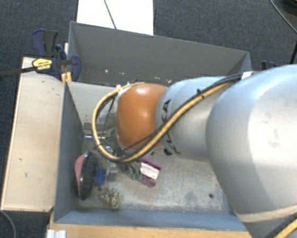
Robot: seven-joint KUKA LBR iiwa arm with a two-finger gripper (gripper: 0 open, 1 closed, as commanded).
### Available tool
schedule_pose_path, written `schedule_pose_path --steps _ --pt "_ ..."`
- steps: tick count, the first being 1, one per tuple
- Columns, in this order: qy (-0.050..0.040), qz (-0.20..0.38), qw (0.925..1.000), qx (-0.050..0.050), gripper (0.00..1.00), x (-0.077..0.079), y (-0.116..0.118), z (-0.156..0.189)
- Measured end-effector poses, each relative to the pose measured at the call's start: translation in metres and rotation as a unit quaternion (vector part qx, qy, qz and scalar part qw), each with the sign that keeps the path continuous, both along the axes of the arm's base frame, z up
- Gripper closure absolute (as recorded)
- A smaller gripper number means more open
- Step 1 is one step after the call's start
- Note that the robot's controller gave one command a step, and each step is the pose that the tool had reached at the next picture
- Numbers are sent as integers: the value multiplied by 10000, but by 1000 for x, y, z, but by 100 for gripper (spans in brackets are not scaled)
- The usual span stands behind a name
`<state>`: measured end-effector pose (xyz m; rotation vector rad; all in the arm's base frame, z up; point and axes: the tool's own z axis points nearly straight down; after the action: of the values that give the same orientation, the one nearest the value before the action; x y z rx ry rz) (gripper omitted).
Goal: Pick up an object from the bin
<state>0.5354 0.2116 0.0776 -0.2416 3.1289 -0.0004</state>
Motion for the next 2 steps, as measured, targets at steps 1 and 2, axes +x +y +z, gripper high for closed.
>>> schedule_pose_path --steps 1,2 --pt "1 -12 10000 6 0 0 0 0" --pt "2 -20 10000 -3 100 0 -1 0"
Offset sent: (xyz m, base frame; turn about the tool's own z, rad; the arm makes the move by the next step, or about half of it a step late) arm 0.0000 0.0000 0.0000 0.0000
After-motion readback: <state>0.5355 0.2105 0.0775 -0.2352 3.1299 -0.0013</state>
